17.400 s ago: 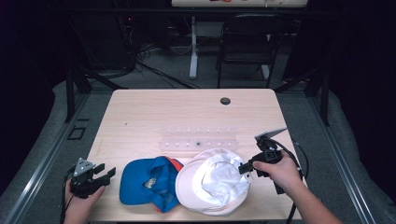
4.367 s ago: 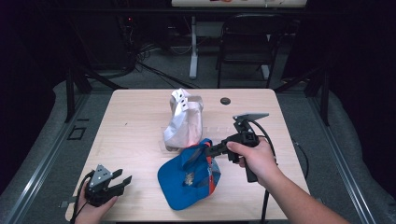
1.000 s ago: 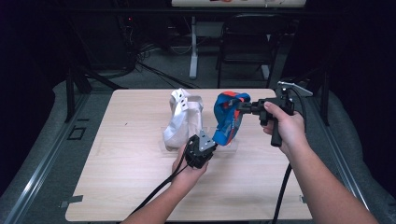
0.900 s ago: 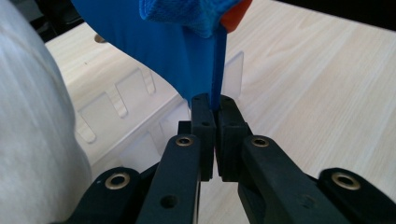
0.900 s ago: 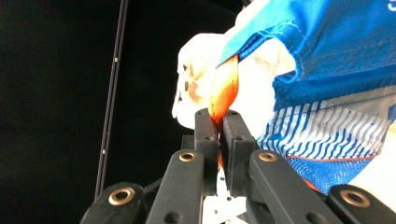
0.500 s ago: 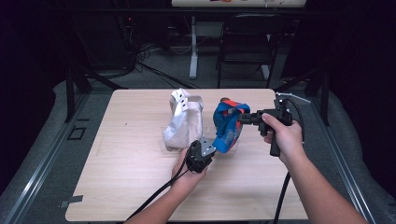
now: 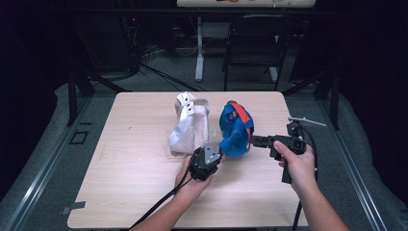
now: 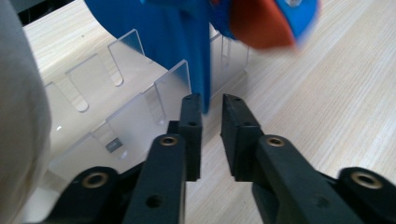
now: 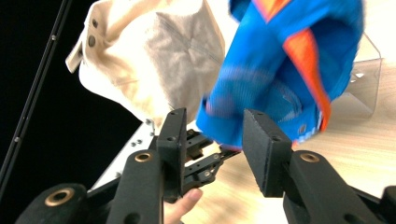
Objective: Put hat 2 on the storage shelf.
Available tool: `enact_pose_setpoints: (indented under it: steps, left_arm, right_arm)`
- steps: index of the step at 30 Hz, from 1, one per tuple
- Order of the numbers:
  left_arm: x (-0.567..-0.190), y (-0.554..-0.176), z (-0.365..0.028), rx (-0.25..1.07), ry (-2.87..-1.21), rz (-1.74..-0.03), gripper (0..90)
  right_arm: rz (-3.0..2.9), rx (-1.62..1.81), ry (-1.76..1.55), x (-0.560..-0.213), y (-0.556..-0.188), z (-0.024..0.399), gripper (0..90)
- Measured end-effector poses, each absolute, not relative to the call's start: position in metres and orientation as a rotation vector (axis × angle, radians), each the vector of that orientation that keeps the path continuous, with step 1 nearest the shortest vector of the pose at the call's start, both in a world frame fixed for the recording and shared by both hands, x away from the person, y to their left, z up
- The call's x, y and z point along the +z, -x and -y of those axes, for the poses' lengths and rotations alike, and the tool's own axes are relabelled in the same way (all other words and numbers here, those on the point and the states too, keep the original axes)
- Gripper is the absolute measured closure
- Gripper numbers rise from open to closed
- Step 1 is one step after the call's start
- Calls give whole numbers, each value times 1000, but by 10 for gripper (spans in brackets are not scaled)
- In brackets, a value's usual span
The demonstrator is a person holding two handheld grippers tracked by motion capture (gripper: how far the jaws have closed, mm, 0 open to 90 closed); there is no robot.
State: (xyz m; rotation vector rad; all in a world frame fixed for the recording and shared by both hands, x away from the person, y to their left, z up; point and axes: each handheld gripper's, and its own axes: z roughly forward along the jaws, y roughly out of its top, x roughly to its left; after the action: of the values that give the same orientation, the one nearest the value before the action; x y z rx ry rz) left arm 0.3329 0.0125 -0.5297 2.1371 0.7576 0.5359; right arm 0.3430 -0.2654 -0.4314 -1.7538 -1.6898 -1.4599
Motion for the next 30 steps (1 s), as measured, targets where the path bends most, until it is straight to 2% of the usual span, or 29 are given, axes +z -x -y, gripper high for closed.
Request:
enact_pose_setpoints:
  steps: [3, 15, 22, 29, 30]
  left_arm:
    - [-527, -329, -18, 536, -2116, -750, 668]
    - [-519, -309, -32, 529, -2087, -710, 577]
    - [-516, -291, -57, 486, -2062, -698, 529]
    - [-515, -282, -105, 471, -2059, -724, 492]
    - [-516, -281, -121, 469, -2047, -750, 483]
  right_arm:
    - [1719, -1479, 1748, -440, -338, 261, 587]
    - [1841, -1528, 1748, -460, -327, 242, 586]
    - [1851, -1599, 1740, -469, -317, 238, 568]
    - [1886, -1638, 1744, -482, -308, 239, 529]
    - [1898, -1636, 1757, -487, -307, 240, 517]
